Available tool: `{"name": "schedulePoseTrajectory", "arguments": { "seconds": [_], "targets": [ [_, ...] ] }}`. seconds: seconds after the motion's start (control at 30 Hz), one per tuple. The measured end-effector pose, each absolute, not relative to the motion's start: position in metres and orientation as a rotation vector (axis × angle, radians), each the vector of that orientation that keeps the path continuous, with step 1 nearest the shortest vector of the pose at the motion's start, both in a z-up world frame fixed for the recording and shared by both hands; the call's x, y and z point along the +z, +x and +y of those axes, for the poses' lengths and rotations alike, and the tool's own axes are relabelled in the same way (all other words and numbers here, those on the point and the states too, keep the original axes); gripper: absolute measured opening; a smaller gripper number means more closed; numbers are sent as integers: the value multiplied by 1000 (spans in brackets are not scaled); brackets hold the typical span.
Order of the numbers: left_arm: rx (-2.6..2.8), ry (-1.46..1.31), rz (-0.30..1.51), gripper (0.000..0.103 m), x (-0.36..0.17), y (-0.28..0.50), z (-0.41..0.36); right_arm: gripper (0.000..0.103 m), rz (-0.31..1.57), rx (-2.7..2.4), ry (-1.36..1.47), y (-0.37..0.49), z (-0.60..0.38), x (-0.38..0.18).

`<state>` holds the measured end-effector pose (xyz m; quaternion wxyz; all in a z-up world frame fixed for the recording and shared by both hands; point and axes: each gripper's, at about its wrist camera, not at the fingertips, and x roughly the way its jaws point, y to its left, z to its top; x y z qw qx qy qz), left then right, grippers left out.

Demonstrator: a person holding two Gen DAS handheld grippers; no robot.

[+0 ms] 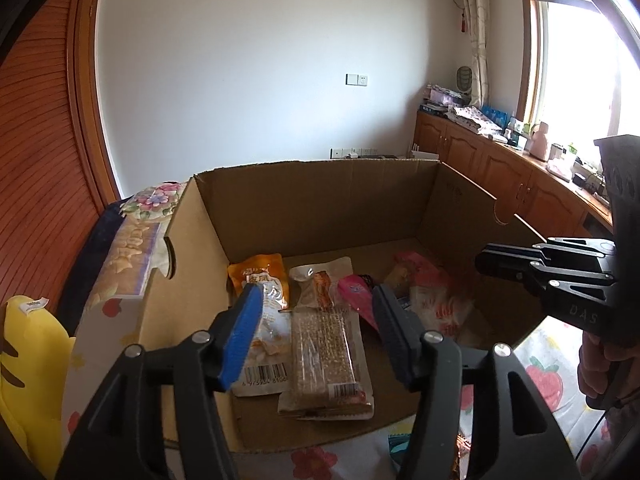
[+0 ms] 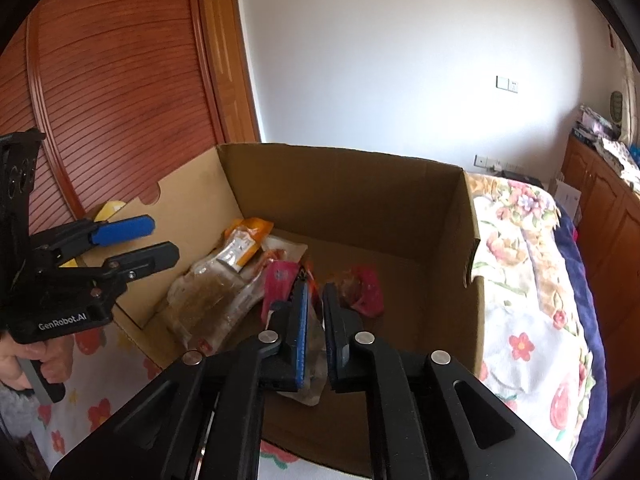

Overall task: Organize snacks
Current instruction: 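Carry granola bar and red-white pouch over the box and open both tools, then withdraw both tools from the box toward remaining snacks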

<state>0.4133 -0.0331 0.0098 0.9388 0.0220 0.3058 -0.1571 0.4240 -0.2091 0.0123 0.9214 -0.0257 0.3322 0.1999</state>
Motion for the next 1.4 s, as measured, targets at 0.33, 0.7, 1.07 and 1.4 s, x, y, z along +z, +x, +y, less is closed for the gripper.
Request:
{"name": "schedulePoseTrajectory", "arguments": {
  "seconds": [0.33,0.7,1.07,1.4],
  "targets": [
    [-317,60,602,58,24,373,-21,15,661,395,-75,391,-209,37],
    [-320,83,603,60,31,319,-10,33,629,395,-88,317,-207,68],
    [-323,102,652,61,9,281,-3,47,690,409,-67,275,-199,46],
    [-347,109,726,62,-25,262,-7,50,772,420,-57,264,-188,8]
  ]
}}
